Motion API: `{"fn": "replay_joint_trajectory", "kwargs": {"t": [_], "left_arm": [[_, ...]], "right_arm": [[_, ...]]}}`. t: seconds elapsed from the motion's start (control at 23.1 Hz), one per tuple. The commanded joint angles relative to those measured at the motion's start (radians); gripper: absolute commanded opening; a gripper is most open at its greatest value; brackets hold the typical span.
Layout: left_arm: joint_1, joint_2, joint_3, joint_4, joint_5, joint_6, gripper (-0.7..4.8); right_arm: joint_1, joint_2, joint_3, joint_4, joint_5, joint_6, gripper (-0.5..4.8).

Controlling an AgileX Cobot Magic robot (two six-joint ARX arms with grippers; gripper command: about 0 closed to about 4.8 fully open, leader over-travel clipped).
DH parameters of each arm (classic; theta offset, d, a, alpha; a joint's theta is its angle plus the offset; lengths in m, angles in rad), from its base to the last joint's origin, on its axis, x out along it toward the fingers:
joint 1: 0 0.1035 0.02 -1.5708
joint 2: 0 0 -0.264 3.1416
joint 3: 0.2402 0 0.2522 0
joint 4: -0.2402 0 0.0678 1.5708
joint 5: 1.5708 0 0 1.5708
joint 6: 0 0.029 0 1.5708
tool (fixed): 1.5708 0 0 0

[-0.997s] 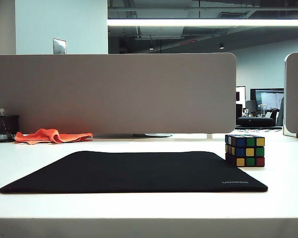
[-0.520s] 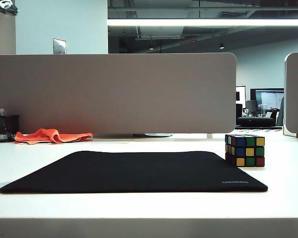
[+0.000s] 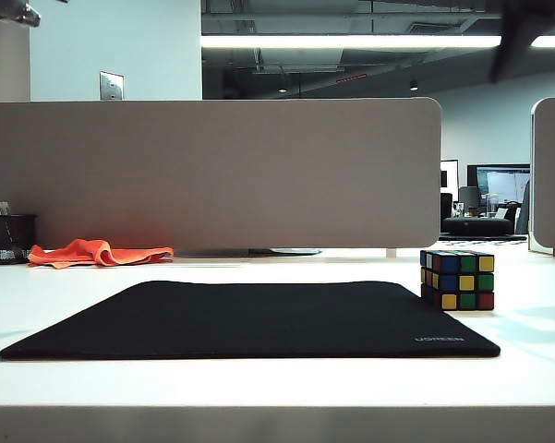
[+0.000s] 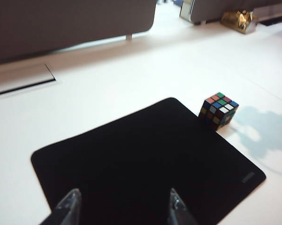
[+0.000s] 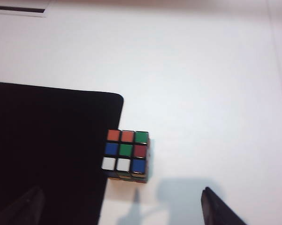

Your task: Pick up the cube on the right side of the mouse pad, then place it in the center of the mouse pad.

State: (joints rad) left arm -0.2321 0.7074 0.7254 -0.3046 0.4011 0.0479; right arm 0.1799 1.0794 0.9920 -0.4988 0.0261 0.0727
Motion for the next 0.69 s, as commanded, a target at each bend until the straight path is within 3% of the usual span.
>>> {"fn": "replay_joint_trajectory", "kwargs": {"t": [0.04,0.39,0.69], "left_arm": [[-0.001,0.006,0.006,0.002,0.034,-0.035,2.4],[-0.001,0.006,0.006,-0.002,0.034,-0.046,2.42],[0.0,0.006,0.006,-0.009,0.033,-0.045,2.42]], "right_arm": [[0.005,0.132,0.087,-0.038,0.009,0.071,4.79],[0.027,0.374,0.229,-0.076,0.027,0.118,4.79],[0.043,0.546,0.258,-0.073,0.069,0.134,4.79]]}}
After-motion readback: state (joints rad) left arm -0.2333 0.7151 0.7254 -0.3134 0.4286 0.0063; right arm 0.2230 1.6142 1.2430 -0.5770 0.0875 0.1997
